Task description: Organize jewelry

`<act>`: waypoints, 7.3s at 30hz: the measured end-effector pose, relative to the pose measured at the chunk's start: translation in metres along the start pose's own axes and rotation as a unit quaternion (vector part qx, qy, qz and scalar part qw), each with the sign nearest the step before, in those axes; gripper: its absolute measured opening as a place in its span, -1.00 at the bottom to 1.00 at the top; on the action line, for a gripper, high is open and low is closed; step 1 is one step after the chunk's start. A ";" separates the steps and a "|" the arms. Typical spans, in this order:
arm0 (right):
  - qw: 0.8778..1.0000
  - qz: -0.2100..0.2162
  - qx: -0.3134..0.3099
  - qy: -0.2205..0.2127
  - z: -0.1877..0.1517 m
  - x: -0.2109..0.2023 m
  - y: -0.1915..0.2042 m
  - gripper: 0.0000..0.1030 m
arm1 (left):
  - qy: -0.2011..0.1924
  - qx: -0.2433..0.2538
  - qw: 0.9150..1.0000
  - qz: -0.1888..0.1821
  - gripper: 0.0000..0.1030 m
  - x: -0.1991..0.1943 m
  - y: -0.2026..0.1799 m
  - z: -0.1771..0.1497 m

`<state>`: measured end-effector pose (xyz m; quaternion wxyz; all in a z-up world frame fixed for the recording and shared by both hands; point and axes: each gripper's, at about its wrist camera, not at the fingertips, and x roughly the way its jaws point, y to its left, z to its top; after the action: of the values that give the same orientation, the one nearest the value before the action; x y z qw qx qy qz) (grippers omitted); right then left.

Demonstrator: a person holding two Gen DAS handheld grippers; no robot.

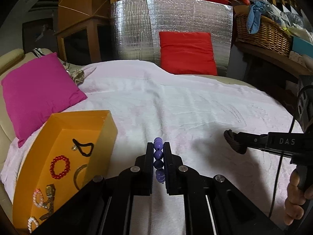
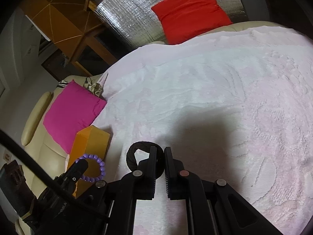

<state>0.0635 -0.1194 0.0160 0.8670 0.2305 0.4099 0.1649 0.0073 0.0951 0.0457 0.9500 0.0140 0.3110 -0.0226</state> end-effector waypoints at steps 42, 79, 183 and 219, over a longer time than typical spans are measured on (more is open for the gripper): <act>0.988 0.113 -0.103 -0.008 -0.034 0.007 0.114 -0.83 | -0.076 -0.035 0.985 0.150 -0.81 -0.110 0.066 -0.006; 0.964 0.180 -0.185 0.068 -0.077 0.076 0.217 -0.82 | -0.015 -0.056 0.963 0.263 -0.81 -0.111 0.153 -0.034; 0.946 0.010 -0.319 -0.060 -0.150 -0.159 0.277 0.21 | -0.073 -0.131 0.928 0.342 0.87 -0.303 0.146 -0.038; 0.942 0.003 -0.331 -0.059 -0.152 -0.141 0.303 0.21 | -0.066 -0.149 0.924 0.345 0.87 -0.302 0.171 -0.047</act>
<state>-0.1718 0.1081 0.1831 0.9166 -0.0593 0.2791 0.2800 -0.2544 0.2779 0.1887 0.9088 -0.0228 0.2231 0.3519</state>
